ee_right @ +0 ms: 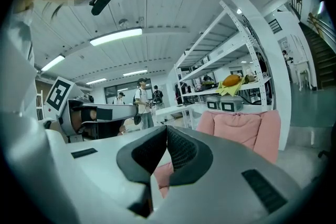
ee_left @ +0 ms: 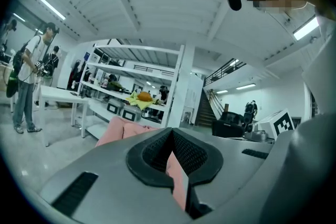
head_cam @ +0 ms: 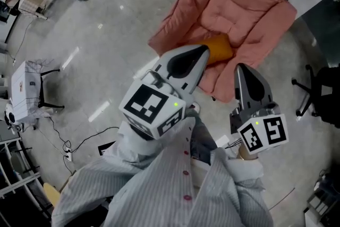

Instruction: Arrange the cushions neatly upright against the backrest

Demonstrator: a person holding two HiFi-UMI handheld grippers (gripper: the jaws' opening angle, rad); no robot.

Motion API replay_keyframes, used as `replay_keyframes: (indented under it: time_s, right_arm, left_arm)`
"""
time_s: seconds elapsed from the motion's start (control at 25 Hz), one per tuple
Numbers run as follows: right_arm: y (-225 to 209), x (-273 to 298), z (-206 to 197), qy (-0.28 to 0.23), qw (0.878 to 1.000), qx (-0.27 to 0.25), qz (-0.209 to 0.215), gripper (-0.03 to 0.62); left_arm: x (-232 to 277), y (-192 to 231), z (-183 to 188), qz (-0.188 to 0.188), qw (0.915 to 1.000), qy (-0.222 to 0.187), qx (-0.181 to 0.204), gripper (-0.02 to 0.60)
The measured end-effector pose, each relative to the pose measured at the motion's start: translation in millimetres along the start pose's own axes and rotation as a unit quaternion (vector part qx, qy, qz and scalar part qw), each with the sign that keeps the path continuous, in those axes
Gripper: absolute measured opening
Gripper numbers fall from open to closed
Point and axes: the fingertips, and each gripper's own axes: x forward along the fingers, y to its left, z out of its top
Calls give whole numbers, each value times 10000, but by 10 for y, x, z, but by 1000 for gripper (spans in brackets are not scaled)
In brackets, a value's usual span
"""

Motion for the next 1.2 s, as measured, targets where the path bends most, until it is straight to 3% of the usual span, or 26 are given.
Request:
replay_keyframes:
  time_s: [0.36, 0.88, 1.2]
  right_arm:
    - [-206, 385, -35, 45, 9998, 149, -150, 14]
    - [-476, 1292, 64, 62, 9934, 307, -1099, 14]
    - [-727, 1732, -34, 234, 9885, 363, -1450, 14]
  left_arm:
    - [243, 524, -6, 174, 9998, 125, -11, 9]
    - [921, 1333, 201, -870, 9953, 411, 127, 9]
    - [1300, 1690, 30, -1239, 9889, 809, 103, 9]
